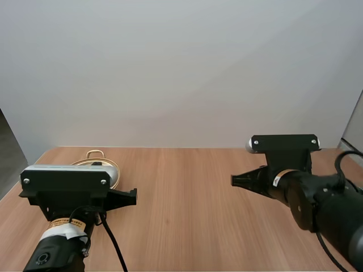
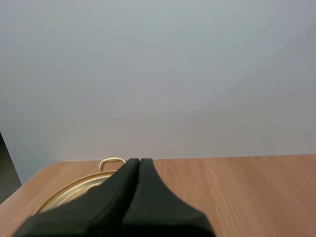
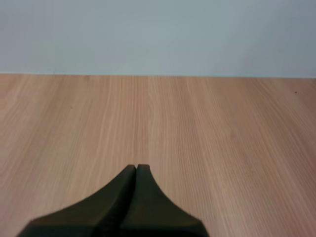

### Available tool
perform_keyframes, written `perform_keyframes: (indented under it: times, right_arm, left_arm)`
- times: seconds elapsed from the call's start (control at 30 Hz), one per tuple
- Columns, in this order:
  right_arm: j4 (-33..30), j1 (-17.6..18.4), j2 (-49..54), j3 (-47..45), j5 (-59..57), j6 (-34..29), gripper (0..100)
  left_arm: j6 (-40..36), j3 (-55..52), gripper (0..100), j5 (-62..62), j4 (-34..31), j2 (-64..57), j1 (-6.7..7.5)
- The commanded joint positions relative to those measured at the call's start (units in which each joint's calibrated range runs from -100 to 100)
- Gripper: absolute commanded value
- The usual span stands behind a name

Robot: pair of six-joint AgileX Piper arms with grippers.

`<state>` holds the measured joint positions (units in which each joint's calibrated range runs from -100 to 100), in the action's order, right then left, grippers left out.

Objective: Open the pot, put the car inside, and close it

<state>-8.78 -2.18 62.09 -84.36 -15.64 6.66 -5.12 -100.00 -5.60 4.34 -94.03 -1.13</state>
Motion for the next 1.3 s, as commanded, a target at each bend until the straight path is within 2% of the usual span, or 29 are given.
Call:
perform_keyframes:
  times: [0.0,0.2,0.33,0.57,0.73,1.03,1.27]
  right_arm:
    - [0.0,0.0,3.6,-6.6,11.3,0.1,0]
    - [0.3,0.0,10.5,-14.3,18.8,0.1,0]
    - [0.3,0.0,14.0,-15.6,19.6,0.1,0]
    - [1.3,0.0,19.4,-15.6,13.9,0.1,0]
    - [4.2,0.0,24.6,-15.6,2.3,0.1,0]
    - [5.9,0.0,32.5,-15.6,-11.4,0.1,0]
    - [6.8,0.0,37.9,-15.6,-15.4,0.1,0]
  left_arm:
    - [0.0,0.0,0,-8.2,0.0,-2.8,0.28]
    - [0.0,0.0,0,-21.9,0.0,-6.0,1.1]
    - [-0.2,0.0,0,-24.7,0.3,-6.0,1.1]
    - [-0.5,0.0,0,-24.7,0.3,-6.0,1.1]
    - [-0.7,0.0,0,-23.6,-0.4,-6.0,1.1]
    - [-0.7,0.0,0,-23.6,-0.4,-6.0,1.1]
    - [-0.7,0.0,0,-23.6,-0.4,-6.0,1.1]
